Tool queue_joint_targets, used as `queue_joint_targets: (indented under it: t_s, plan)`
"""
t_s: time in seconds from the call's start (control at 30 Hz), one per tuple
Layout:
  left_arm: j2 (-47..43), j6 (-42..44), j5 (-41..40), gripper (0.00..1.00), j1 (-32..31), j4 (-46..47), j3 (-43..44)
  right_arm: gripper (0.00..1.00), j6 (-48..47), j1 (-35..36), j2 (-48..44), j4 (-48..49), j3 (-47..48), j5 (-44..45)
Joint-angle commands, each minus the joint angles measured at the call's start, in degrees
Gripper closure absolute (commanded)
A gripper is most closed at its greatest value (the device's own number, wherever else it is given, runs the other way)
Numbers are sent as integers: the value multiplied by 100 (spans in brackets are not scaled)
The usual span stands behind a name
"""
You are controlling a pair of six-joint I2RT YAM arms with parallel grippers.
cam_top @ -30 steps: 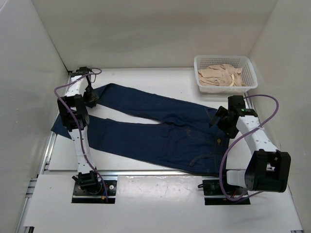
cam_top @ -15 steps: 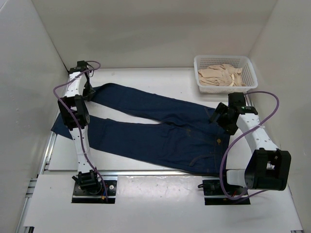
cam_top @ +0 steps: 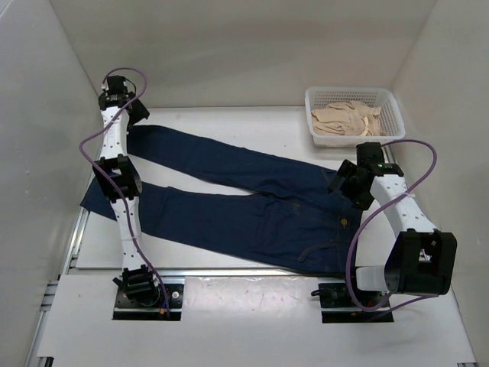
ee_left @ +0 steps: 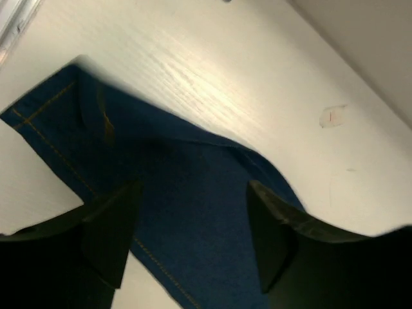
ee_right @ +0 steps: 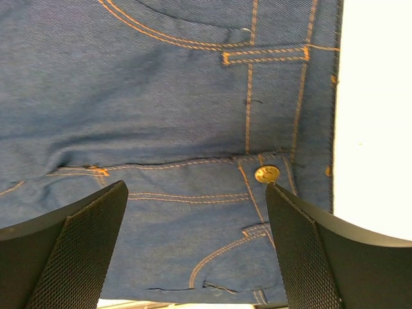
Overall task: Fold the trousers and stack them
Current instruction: Flatten the trousers out, then fold the trousers
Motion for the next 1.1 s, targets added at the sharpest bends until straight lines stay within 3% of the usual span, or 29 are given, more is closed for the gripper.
queue_joint_targets:
  t_s: [0.0,0.03,0.2,0.27,0.3,0.37,0.43,0.47,0.5,0.53,0.57,0.67,0.77,0.87,0.97,1.07]
  plan:
    - [-244,-195,261,17,149,143,155,8,37,94,-223,-245,131,414]
    - [-385,-38,95,0,149,204,155,7,90,94,-311,-193,25,414]
    - [-1465,341,-223,0,202,205,-231,5,90,147,-715,-192,-204,353]
    - [-2043,341,-5,0,202,205,-799,6,90,147,-830,-192,-370,222]
    - [-2247,341,75,0,202,205,-1064,10,142,147,-900,-192,-432,221]
    - [-2712,341,75,0,10,205,-1826,28,196,147,-901,-192,-625,168]
    - [-2934,394,-38,12,-114,135,-2234,48,327,147,-840,-131,-696,63]
    - [-3022,394,-100,18,-219,134,-2575,69,327,147,-840,-70,-775,63]
    - [-3197,394,-100,24,-220,134,-2761,75,406,147,-839,-17,-862,-7]
    - [-3277,394,-100,38,-220,134,-2928,82,494,147,-839,105,-863,-69]
    - [-3347,394,135,46,-220,134,-3087,89,494,147,-779,168,-1003,-69]
    - [-3576,525,322,59,-333,82,-3746,91,643,147,-464,509,-1092,-306]
    - [-3700,526,146,59,-553,82,-4361,91,810,86,307,713,-1075,-307]
    - [-3700,474,14,46,-686,82,-4766,91,733,85,1335,783,-505,-114]
    - [-3690,473,137,8,-686,82,-5153,84,661,32,2156,600,137,203]
    - [-4075,421,40,5,-616,82,-5793,65,766,-274,2621,345,656,80]
